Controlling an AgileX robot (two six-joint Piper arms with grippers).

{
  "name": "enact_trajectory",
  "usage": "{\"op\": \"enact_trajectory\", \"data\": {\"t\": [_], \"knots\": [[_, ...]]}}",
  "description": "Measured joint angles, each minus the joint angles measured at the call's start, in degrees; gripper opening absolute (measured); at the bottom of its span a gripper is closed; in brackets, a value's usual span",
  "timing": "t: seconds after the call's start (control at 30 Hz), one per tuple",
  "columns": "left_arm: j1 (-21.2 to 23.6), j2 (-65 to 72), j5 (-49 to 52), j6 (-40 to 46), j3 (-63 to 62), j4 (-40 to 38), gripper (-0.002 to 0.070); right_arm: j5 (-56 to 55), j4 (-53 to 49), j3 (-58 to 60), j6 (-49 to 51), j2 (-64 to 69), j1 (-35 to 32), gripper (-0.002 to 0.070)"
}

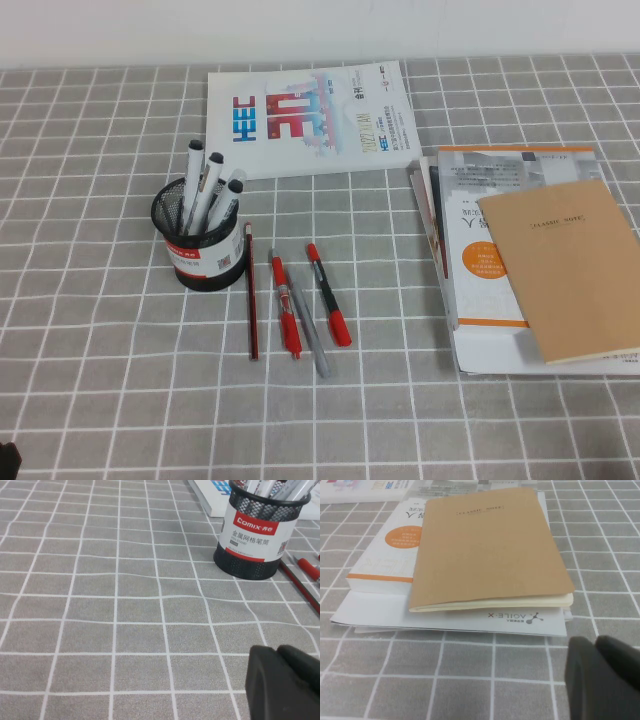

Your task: Put the pen into the pen holder

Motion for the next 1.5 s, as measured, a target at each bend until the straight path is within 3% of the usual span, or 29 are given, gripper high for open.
{"op": "enact_trajectory", "data": {"t": [0.63,0.83,1.07,1.27,1.5], "knots": [[0.0,0.0,0.0,0.0,0.0,0.0,-0.0005,-0.1,3.1,0.0,0.0,0.0,0.0,-0.0013],[0.0,0.0,0.0,0.0,0.0,0.0,-0.0005,-3.5,23.7,0.0,0.0,0.0,0.0,-0.0012],[0.0,0.0,0.0,0.0,0.0,0.0,-0.0005,-9.0,68.1,0.0,0.8,0.0,0.0,-0.0013],[0.0,0.0,0.0,0.0,0.0,0.0,-0.0005,-14.1,75.0,0.0,-7.0,0.0,0.0,-0.0013],[0.0,0.0,0.0,0.0,0.0,0.0,-0.0005,-15.3,76.8,0.0,-8.7,0.0,0.0,-0.0013]]}}
